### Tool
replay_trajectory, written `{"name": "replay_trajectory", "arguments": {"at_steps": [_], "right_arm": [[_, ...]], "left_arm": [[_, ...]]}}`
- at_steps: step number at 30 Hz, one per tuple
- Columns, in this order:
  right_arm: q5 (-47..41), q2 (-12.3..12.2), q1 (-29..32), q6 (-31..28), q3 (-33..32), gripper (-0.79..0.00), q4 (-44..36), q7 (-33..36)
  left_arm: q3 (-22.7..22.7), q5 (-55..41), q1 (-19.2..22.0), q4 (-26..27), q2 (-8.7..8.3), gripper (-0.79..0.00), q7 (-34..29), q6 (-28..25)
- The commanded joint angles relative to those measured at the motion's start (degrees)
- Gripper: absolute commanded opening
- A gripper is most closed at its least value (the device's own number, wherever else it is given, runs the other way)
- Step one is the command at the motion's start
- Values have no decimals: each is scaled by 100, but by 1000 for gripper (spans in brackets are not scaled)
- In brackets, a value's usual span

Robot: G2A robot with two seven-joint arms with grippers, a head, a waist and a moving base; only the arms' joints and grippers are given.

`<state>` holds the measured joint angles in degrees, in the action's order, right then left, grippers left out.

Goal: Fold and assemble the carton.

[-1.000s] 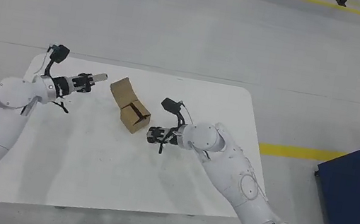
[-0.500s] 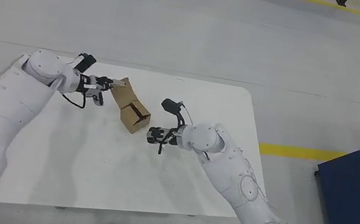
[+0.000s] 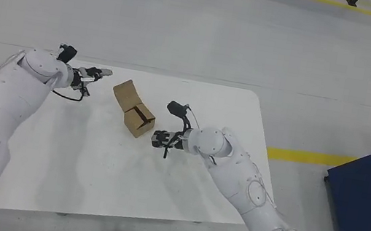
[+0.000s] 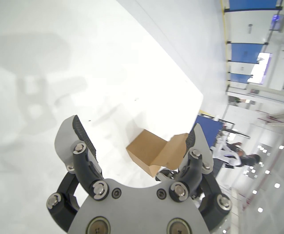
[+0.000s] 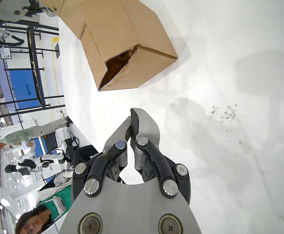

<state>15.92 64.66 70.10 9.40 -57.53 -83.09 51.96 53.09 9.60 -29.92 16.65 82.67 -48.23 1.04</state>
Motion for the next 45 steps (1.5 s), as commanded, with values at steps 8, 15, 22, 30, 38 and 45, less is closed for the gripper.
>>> {"name": "replay_trajectory", "arguments": {"at_steps": [8, 15, 22, 30, 38, 45], "right_arm": [[0, -10, 14, 21, -17, -785, -19, 5], [-20, -7, 1, 40, -7, -785, 0, -8], [-21, -12, -1, 42, -13, -785, 1, -13], [-43, -8, -15, 62, -3, -785, 17, -28], [-73, -21, 25, 18, -44, -785, -10, -54], [-59, -40, 99, 1, -82, -785, -85, -89]], "left_arm": [[-90, -252, -19, -45, 276, 0, -35, -680], [31, -623, -33, -104, 294, 0, -738, -1701], [-90, -437, -118, -22, 334, 0, -979, -2106], [-157, -254, -91, -55, 352, -400, -831, -2309], [-119, -228, -90, -136, 317, -785, -709, -2447], [-54, -246, -118, -94, 251, -785, -745, -2704]]}}
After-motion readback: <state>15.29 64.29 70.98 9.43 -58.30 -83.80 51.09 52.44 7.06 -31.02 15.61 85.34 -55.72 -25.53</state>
